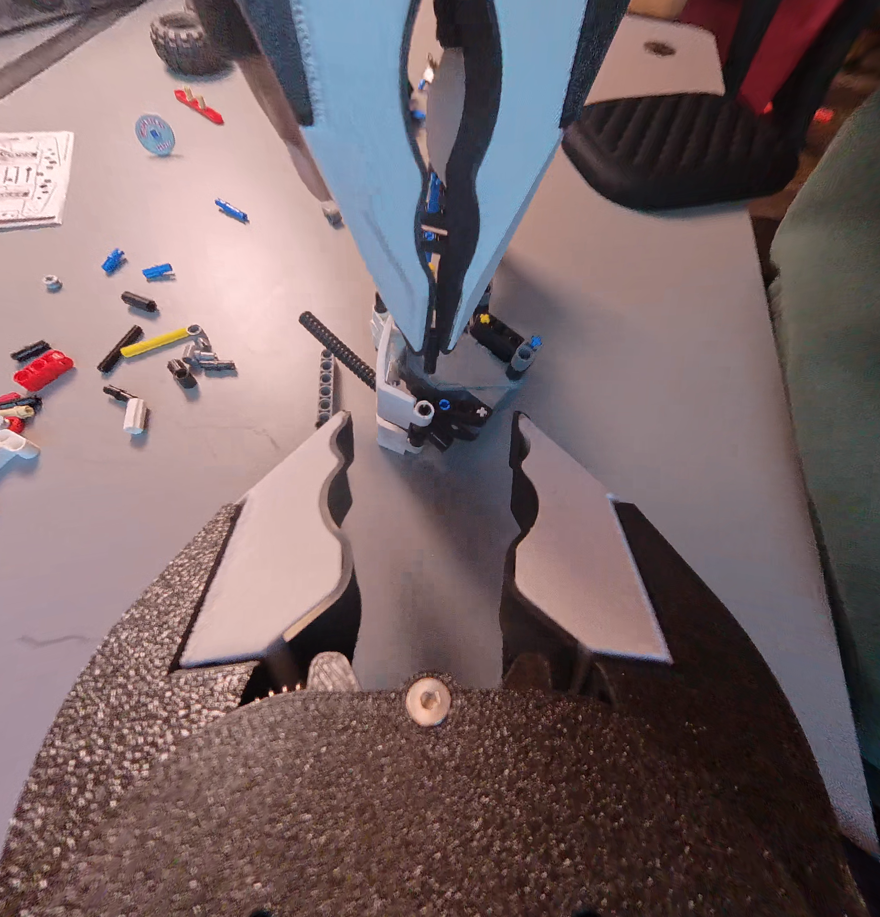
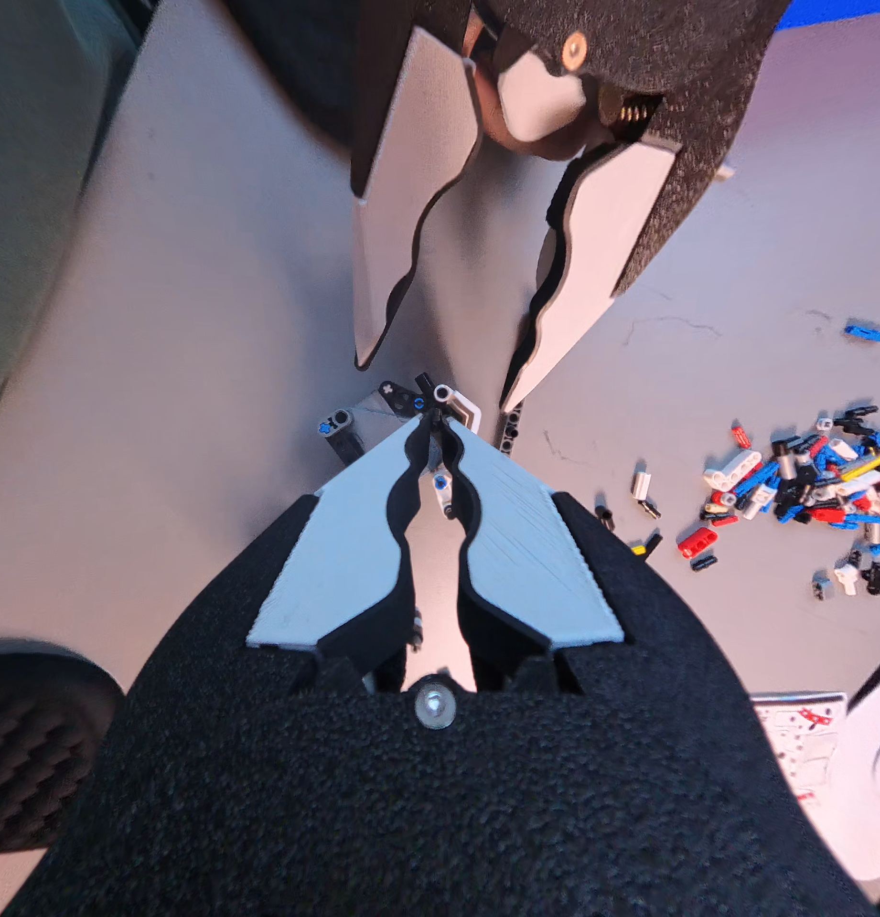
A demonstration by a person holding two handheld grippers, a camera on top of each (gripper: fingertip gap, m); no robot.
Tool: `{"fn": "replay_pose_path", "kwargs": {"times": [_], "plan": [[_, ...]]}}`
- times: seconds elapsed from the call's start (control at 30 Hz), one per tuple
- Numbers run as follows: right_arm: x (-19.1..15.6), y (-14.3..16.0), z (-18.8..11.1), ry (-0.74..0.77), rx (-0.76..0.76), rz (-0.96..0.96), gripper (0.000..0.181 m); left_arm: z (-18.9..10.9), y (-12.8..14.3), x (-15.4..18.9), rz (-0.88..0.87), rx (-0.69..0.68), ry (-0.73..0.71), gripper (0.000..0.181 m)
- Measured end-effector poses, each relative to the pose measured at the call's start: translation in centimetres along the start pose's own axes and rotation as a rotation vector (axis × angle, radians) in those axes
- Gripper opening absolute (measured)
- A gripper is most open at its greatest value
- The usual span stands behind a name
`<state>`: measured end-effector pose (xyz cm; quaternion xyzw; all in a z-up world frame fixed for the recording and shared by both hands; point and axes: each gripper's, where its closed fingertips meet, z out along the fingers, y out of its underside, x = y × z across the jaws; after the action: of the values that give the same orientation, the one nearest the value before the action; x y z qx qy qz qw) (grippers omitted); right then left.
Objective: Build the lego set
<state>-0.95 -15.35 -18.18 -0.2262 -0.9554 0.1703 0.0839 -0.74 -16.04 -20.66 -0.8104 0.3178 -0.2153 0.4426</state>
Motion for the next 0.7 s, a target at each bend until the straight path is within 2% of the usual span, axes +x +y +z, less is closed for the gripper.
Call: {"fn": "replay_pose_path", "kwargs": {"times": [0.17,0.23,0.7], "plan": [[-0.1,0.3,1.5,-0.035,-0.083,-0.047,0.004,1.6,1.8,-0.3,-0.004,-0.114,-0.010,0.053],[-0.4,0.5,1.9,-0.053,-0.101,-0.053,0.004,1.6,1.6,-0.3,-0.025,-0.107,0.012,0.047],[-0.3,0.9,1.8,-0.082,-0.258,-0.147,0.004,1.7,1.5,0.0,-0.033,-0.101,0.039,0.041]]}}
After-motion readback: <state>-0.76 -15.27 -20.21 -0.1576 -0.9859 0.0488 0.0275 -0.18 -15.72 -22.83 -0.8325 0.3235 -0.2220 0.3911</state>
